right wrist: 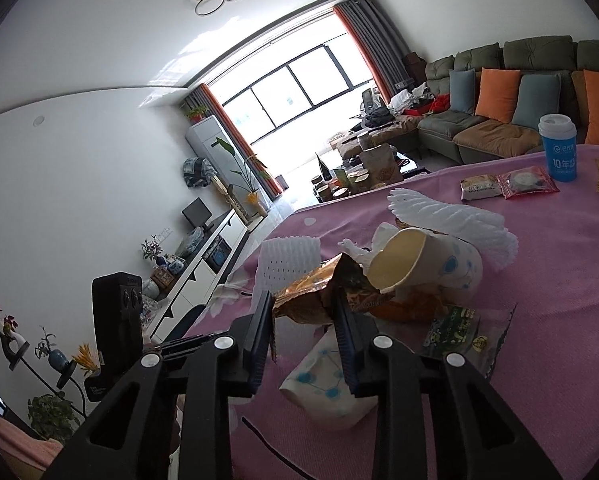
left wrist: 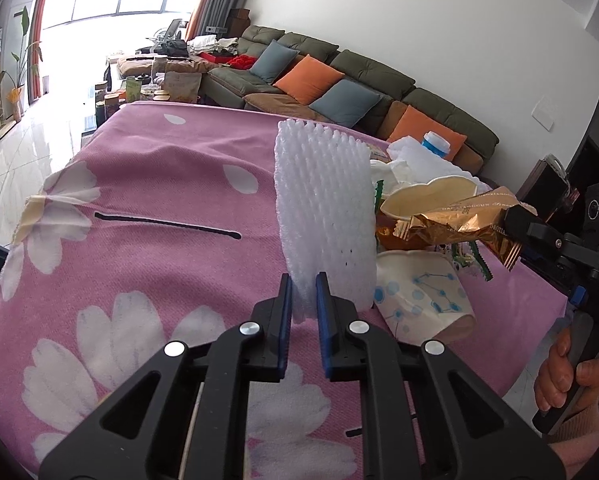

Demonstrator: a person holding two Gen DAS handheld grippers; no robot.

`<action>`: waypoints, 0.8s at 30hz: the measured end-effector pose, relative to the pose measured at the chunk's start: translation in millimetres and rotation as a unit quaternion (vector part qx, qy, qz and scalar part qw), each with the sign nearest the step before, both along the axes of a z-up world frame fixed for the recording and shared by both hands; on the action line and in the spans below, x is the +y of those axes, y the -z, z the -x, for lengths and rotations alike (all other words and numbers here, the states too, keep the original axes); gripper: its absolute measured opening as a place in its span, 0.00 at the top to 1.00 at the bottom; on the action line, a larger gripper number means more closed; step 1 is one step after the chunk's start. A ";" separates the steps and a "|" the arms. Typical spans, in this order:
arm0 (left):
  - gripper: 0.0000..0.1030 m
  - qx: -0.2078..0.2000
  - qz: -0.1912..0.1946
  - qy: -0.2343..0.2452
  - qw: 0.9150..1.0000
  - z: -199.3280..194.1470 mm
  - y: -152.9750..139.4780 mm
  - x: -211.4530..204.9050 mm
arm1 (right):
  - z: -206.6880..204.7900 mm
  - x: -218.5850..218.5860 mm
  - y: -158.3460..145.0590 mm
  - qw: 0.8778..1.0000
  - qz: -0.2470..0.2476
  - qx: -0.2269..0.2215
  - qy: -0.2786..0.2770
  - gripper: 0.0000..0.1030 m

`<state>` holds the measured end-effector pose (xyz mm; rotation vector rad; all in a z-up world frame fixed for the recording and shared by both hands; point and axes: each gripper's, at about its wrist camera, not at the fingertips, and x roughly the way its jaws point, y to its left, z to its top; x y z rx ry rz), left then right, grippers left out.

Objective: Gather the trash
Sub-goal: 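Grasp the white foam net with the left gripper while the right grasps the gold wrapper, then carry both items to the teal bin and open both grippers to drop them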

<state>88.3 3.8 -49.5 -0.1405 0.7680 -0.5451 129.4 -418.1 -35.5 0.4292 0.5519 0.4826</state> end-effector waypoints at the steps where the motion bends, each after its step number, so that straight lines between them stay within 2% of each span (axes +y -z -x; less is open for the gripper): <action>1: 0.88 -0.003 0.002 -0.002 1.000 3.9 -3.3 3.8 | -1.1 2.3 -1.3 1.000 0.003 -0.004 -0.006 0.72; 8: 0.88 -0.029 0.006 -0.032 0.999 23.0 -26.8 37.6 | -11.8 37.0 -7.4 0.998 0.033 -0.022 -0.052 0.72; 14: 0.88 -0.042 0.004 -0.080 0.996 43.0 -45.0 84.9 | -26.8 71.9 -10.7 0.993 0.047 -0.034 -0.106 0.72; 24: 0.88 -0.042 -0.006 -0.186 0.982 66.6 -50.6 178.6 | -55.6 147.3 -19.1 0.978 0.049 -0.044 -0.196 0.72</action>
